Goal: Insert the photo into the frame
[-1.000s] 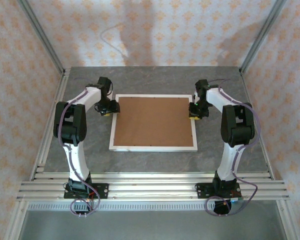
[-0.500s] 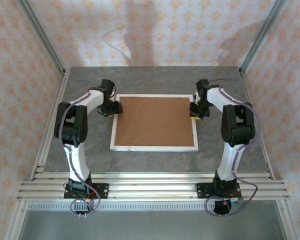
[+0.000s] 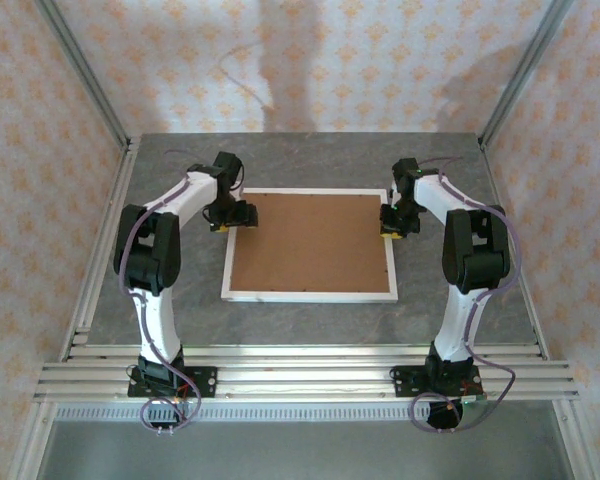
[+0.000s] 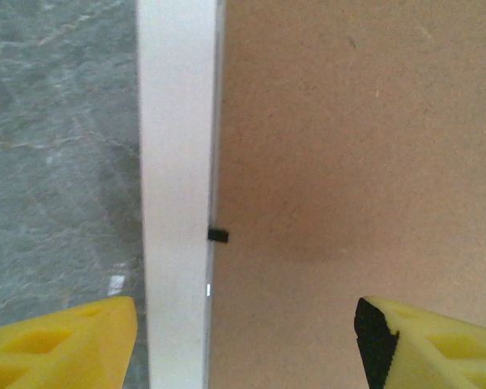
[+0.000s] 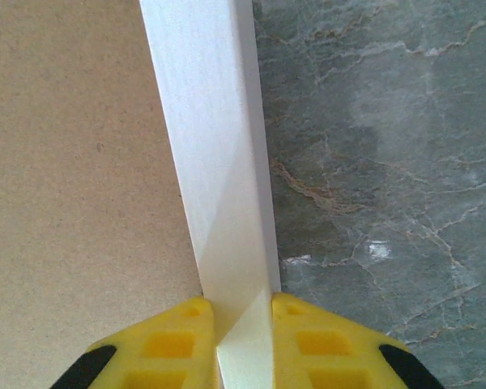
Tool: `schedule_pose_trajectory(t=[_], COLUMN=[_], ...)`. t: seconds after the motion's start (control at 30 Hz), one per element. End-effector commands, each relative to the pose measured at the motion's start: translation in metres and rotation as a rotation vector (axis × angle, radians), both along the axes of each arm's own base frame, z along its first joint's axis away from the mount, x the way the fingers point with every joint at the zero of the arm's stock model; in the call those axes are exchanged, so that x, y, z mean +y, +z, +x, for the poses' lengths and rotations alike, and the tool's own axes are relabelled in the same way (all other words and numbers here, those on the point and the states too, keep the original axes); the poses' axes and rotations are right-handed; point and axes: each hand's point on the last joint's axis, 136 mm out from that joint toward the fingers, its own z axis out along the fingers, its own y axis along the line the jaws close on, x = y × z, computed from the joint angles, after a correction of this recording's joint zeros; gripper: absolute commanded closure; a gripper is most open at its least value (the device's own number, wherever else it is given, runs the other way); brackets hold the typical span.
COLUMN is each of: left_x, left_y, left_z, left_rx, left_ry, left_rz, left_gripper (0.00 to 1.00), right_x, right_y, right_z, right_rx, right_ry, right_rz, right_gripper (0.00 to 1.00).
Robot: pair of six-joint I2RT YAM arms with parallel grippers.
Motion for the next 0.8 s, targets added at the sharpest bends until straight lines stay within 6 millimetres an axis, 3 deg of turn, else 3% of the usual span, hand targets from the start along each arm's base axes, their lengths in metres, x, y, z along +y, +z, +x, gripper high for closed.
schedule_pose_trajectory(t=[0.0,0.17,0.57,0.77], left_x=[0.019,0.034,0.040,0.043], left_y=[0.043,0.048,0.017,0.003], left_z=[-0.009,-0.040,-0.145,-0.158], left_rx=[-0.055,-0.059,0.069,0.100], left_ry=[0.029,0.080,0.132,0.145], left_rz=[0.017,0.003,-0.025,-0.013], left_gripper=[0.24,0.22,0.22,0.21], right_x=[-0.008,-0.008,-0.004,-0.004], right_y=[-0.011,-0.008,-0.006,-0.010], right_z=[-0.007,-0.005,-0.003,-0.006], right_rx=[0.045,0.041,0.036,0.046], right_ry=[-0.023,-0.024,-0.044,-0.048], right_rz=[-0.062,-0.064,-0.038,-0.034], right_gripper=[0.82,0.82,0.82,0.82])
